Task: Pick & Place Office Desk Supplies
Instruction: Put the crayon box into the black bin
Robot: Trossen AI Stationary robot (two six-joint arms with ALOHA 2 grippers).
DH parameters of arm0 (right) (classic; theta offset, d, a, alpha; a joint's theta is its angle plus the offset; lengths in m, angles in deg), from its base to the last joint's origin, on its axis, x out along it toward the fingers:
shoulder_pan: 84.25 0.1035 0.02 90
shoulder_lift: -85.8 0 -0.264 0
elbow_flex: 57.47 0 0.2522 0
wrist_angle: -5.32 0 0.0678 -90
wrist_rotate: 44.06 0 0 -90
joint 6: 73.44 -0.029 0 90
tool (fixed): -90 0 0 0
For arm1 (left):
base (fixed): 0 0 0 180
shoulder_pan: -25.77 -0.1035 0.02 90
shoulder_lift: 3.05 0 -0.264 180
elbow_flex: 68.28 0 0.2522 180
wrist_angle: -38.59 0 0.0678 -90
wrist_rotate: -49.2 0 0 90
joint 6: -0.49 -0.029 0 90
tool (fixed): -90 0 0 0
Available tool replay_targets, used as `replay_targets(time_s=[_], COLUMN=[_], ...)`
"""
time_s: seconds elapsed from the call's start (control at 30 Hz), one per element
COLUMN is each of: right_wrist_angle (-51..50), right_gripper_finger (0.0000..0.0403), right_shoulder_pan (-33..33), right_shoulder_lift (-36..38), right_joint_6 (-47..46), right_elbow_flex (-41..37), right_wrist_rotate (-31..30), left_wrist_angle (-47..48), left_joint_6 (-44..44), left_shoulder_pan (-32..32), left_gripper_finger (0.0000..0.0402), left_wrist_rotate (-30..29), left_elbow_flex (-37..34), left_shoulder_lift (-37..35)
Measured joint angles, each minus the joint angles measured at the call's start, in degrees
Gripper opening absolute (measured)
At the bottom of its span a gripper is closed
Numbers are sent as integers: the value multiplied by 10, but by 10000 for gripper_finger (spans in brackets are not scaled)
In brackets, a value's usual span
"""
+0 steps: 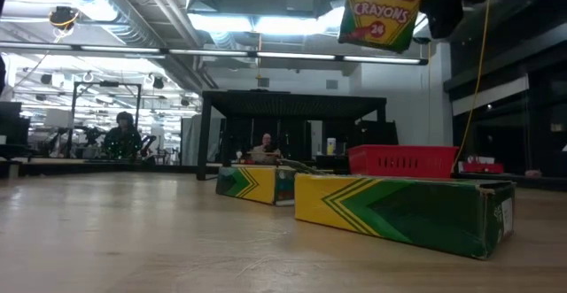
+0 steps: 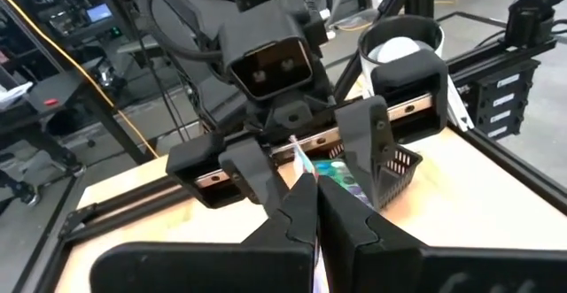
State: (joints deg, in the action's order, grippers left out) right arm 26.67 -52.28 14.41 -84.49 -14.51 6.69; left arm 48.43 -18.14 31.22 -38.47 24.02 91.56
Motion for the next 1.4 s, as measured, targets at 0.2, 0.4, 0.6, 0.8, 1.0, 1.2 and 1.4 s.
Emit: replay_targets(time_s=[0.2, 0.4, 0.6, 0.8, 1.0, 1.2, 1.4], right_wrist_angle=[1, 0, -23, -108, -151, -167, -403], right_gripper_finger=[109, 109, 119, 110, 113, 112, 112], right_shoulder_pan=[0, 0, 0, 0, 1, 36, 97], right_shoulder_lift=[0, 0, 0, 0, 0, 20, 61], right_joint_6=[8, 10, -14, -97, -174, -205, -320], right_elbow_flex=[1, 1, 0, 0, 0, 2, 66], right_wrist_rotate=[1, 0, -28, -78, -113, -195, -290], left_wrist_angle=[3, 6, 4, 83, 158, 101, 26], left_joint_6=[2, -10, -68, -63, 32, 61, 75], left_shoulder_pan=[0, 2, 23, 38, 32, 41, 47], left_gripper_finger=[2, 5, 53, 118, 133, 123, 115], left_wrist_rotate=[8, 8, -89, -195, -206, -257, -253], left_elbow_flex=[0, 0, 0, 1, -46, -159, -248], left_shoulder_lift=[0, 0, -26, -82, -141, -211, -258])
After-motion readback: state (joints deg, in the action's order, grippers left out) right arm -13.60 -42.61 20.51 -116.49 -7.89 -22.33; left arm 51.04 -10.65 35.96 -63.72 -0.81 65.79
